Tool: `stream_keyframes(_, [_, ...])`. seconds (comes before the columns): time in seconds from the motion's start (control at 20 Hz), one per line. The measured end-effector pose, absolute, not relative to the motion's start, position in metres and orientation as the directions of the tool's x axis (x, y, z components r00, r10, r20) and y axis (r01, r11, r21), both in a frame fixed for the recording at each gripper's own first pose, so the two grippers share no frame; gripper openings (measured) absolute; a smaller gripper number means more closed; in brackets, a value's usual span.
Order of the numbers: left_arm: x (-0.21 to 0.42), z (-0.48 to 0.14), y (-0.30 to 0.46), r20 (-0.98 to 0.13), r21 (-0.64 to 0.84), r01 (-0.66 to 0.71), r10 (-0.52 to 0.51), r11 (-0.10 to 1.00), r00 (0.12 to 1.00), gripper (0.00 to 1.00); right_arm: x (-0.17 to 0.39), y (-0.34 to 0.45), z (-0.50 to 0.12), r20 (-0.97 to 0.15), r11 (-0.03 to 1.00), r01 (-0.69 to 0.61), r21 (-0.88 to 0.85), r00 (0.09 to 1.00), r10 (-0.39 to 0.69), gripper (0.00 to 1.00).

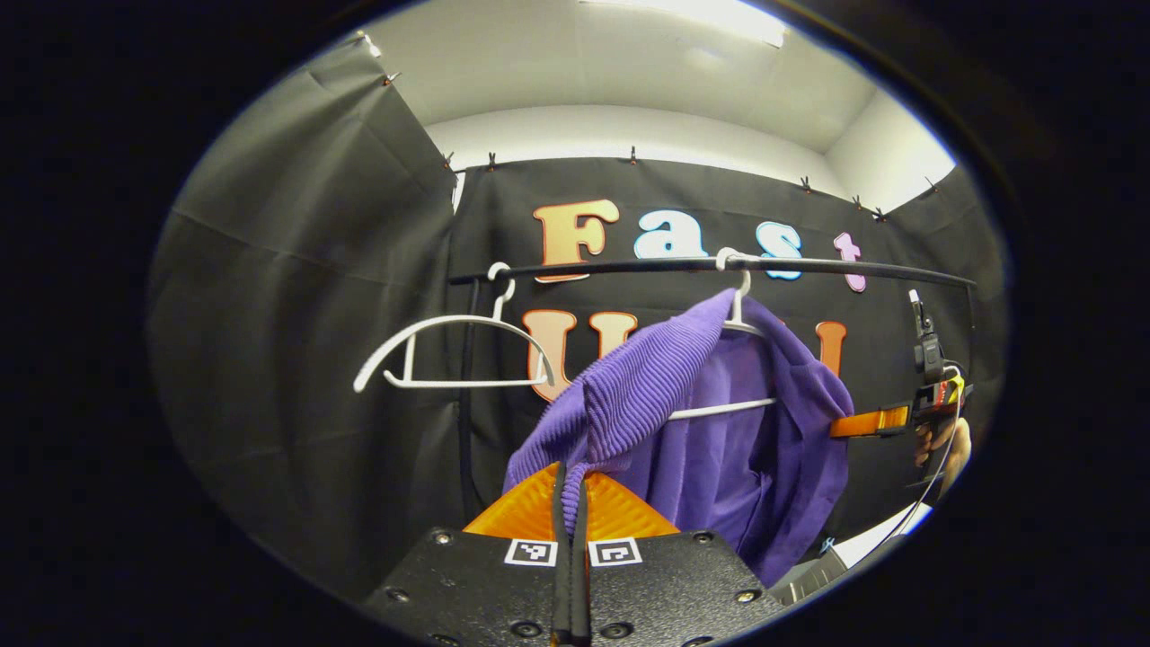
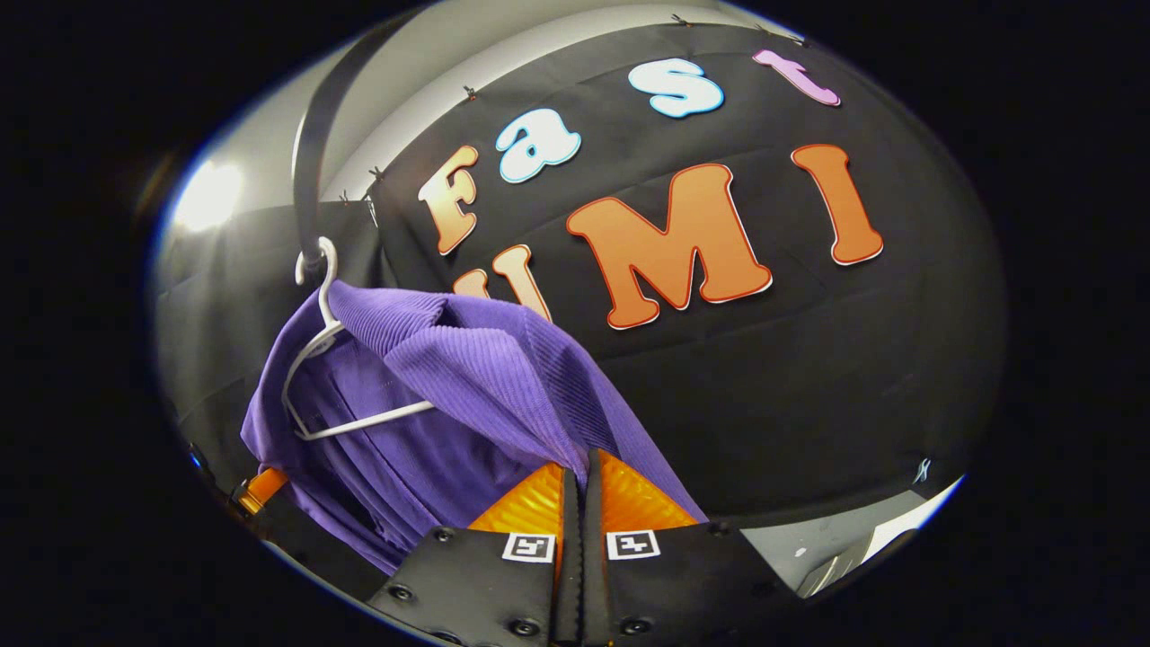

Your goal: Grasp the clothes on the hanger with both hands and then place them into the laundry hamper below.

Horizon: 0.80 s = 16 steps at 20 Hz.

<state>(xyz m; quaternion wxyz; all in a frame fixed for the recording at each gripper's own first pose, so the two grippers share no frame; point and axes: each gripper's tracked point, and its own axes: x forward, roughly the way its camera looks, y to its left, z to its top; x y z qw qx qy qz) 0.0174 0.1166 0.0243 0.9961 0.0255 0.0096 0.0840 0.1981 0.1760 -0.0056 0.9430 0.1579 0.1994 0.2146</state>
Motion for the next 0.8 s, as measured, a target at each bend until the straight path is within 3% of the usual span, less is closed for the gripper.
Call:
stream_keyframes(0.45, [0.028,0.081,0.174,0.098,0.079,-0.283,0.276,0.956,0.956,0.00,0.249,0.161,0.026,-0.218,0.766,-0.328,0.553,0.830,0.513,0.08])
stream_keyframes(0.8, [0.066,0.058,0.200,0.040,0.056,-0.317,0.315,0.947,0.948,0.00,0.274,0.154,0.046,-0.149,0.722,-0.309,0.620,0.856,0.495,0.07])
